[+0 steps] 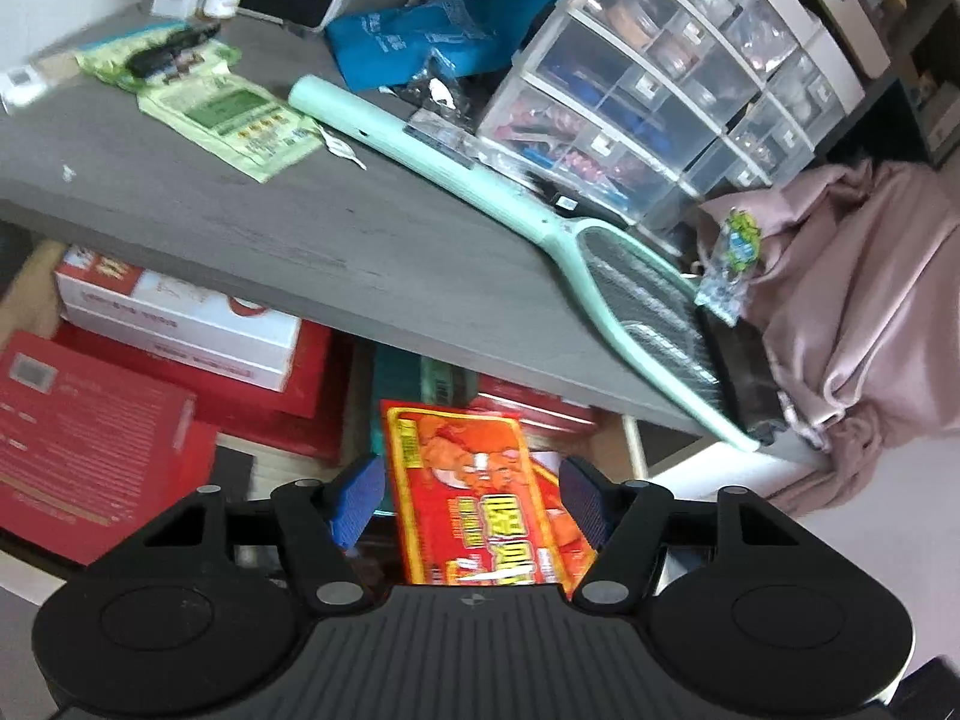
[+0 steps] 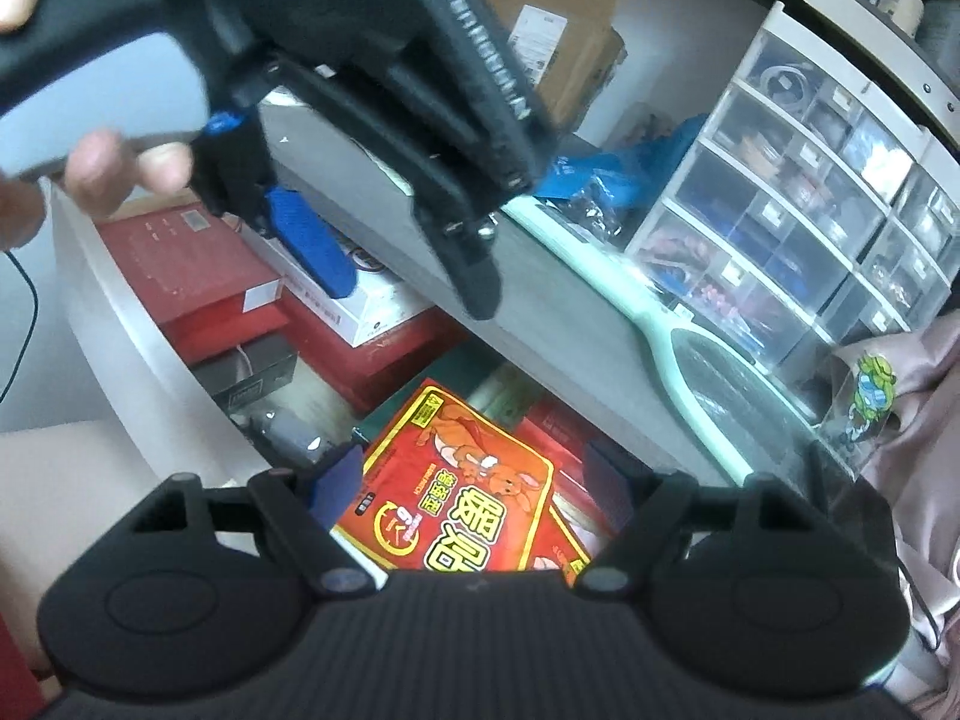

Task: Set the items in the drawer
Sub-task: 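Pull both grippers back away from the open drawer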

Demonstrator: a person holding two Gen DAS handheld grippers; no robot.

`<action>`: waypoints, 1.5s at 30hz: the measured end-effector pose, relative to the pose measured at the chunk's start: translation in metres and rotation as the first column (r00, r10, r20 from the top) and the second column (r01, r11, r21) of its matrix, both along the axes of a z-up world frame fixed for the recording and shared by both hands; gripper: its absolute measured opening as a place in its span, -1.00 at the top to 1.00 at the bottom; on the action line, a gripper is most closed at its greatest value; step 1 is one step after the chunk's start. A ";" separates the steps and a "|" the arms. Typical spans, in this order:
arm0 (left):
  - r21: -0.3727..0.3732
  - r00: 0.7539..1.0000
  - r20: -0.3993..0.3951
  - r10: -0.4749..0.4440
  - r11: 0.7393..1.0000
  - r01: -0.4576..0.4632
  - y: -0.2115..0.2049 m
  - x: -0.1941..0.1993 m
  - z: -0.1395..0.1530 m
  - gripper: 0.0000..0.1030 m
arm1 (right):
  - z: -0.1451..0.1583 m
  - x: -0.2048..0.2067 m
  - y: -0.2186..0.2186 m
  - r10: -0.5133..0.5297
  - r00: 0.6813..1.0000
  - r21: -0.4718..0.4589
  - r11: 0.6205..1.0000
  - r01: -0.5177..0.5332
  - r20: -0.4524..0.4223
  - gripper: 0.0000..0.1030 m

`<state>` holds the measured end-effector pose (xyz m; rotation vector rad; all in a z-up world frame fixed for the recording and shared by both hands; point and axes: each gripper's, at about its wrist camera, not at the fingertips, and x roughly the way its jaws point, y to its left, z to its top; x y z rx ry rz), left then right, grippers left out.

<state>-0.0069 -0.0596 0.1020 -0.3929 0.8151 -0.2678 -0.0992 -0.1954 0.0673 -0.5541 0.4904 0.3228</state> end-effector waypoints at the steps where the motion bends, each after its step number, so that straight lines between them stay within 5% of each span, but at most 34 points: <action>1: 0.023 1.000 0.008 0.000 1.000 -0.001 0.001 -0.003 0.000 -0.29 | 0.001 -0.001 0.000 -0.006 1.000 0.004 1.000 0.006 0.000 -0.55; 11: 0.238 0.995 0.102 -0.007 0.971 -0.017 0.030 -0.046 0.012 -0.30 | 0.001 -0.019 -0.011 -0.111 0.994 0.081 0.990 0.112 -0.020 -0.56; 22: 0.352 0.998 0.058 0.035 0.935 -0.053 0.084 -0.098 -0.011 -0.30 | -0.002 -0.056 -0.020 -0.258 0.964 0.189 0.945 0.266 -0.067 -0.56; 28: 0.366 0.997 -0.011 0.081 0.928 -0.071 0.089 -0.104 -0.039 -0.30 | -0.017 -0.069 -0.016 -0.292 0.948 0.207 0.927 0.313 -0.123 -0.56; 45: 0.422 0.987 -0.029 0.158 0.897 -0.131 0.129 -0.071 -0.090 -0.30 | -0.064 -0.050 -0.023 -0.429 0.874 0.268 0.835 0.480 -0.228 -0.56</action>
